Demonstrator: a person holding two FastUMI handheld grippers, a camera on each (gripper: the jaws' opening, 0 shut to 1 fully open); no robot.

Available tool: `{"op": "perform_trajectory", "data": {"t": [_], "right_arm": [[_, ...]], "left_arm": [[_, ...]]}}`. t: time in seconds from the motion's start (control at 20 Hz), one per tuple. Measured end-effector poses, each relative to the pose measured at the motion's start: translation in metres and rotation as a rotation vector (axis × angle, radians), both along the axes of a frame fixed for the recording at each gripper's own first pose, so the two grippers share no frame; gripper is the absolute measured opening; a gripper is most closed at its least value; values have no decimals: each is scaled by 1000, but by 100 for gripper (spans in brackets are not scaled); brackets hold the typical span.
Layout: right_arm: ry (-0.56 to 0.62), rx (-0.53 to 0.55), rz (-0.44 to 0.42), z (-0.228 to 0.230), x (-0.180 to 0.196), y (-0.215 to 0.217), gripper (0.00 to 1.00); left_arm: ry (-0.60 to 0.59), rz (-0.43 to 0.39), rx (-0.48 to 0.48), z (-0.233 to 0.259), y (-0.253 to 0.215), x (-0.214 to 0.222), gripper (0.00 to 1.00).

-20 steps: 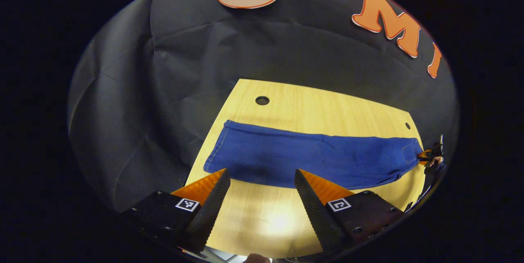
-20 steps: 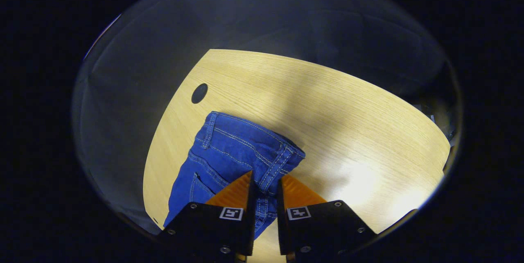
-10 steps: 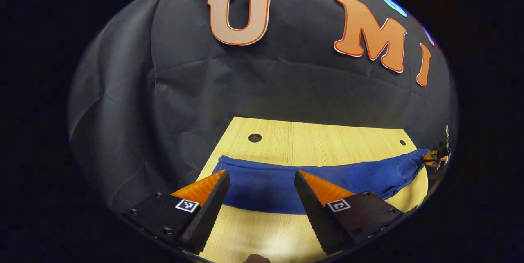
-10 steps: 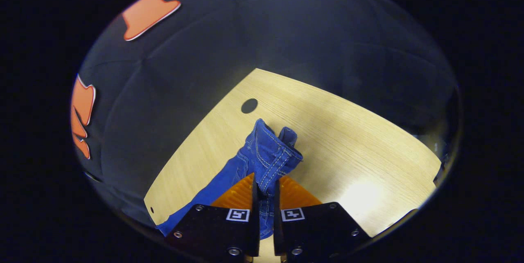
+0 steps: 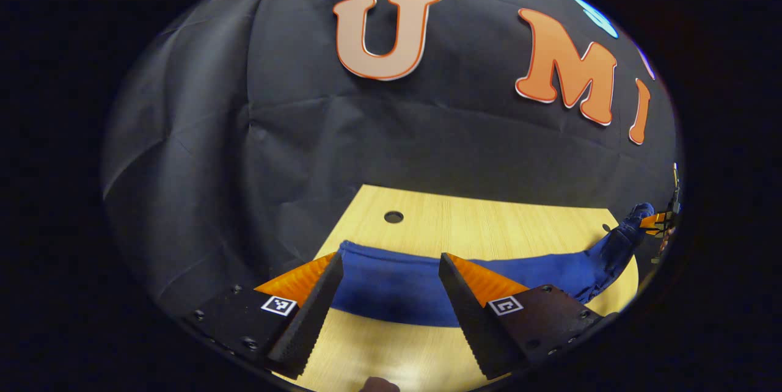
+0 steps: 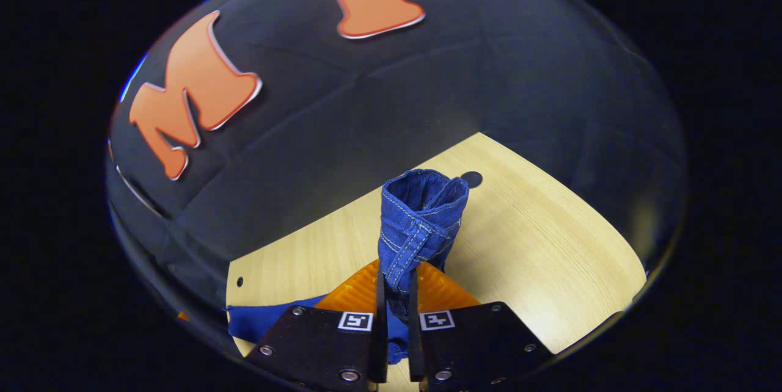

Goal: Grasp the waist and the cuffs of the jeans and fold them to make the two legs overlap; first hold the waist and fold one-third of the jeans toward the cuffs, then hold the cuffs and fold the remaining one-third in the same direction to finish folding.

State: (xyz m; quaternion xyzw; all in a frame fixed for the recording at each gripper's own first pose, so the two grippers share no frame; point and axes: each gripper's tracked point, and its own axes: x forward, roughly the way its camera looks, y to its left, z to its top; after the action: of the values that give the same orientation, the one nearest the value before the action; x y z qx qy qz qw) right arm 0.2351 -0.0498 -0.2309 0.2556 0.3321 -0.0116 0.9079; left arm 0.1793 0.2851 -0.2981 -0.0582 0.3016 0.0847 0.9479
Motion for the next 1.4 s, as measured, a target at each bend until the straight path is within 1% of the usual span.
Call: {"op": "perform_trajectory", "data": {"t": [0.1, 0.15, 0.2, 0.25, 0.4, 0.6, 0.75, 0.95, 1.0, 1.05, 1.1, 1.15, 1.2, 1.25, 1.35, 1.4], "right_arm": [[-9, 48, 52, 11, -2, 37, 14], [-22, 44, 74, 17, -1, 53, 14], [-33, 30, 100, 20, -7, 61, 13], [-38, 16, 121, 24, -8, 73, 14], [-42, -1, 184, 31, -8, 106, 14], [-40, -41, 282, 27, -16, 160, 13], [-20, -66, 305, 15, -20, 187, 14], [19, -84, 357, 3, -30, 218, 13], [26, -85, 371, 1, -33, 225, 18], [34, -74, 377, 0, -34, 231, 18], [31, -41, 387, 3, -35, 242, 25], [22, -6, 388, 9, -34, 252, 28], [6, 15, 389, 16, -33, 260, 27], [-8, 2, 379, 19, -29, 259, 43], [-26, -28, 382, 24, -28, 257, 52], [-37, -36, 383, 27, -28, 258, 63]], "left_arm": [[-90, -2, 77, 12, 12, 6, 98], [-112, -6, 123, 14, 17, 5, 98], [-113, -16, 151, 13, 20, 4, 98], [-110, -26, 153, 11, 19, 3, 98], [-75, -33, 97, -7, 12, 2, 97], [-31, -15, 18, -30, 13, -1, 97], [8, 4, -29, -48, 19, -4, 97], [73, 42, -116, -80, 27, -9, 98], [96, 55, -142, -90, 27, -10, 98], [122, 69, -174, -100, 28, -12, 98], [147, 84, -212, -108, 28, -13, 98], [174, 103, -249, -115, 28, -16, 98], [194, 123, -290, -124, 28, -19, 98], [208, 145, -327, -132, 30, -21, 98], [237, 186, -409, -143, 35, -25, 98], [250, 208, -446, -150, 39, -26, 98]]}}
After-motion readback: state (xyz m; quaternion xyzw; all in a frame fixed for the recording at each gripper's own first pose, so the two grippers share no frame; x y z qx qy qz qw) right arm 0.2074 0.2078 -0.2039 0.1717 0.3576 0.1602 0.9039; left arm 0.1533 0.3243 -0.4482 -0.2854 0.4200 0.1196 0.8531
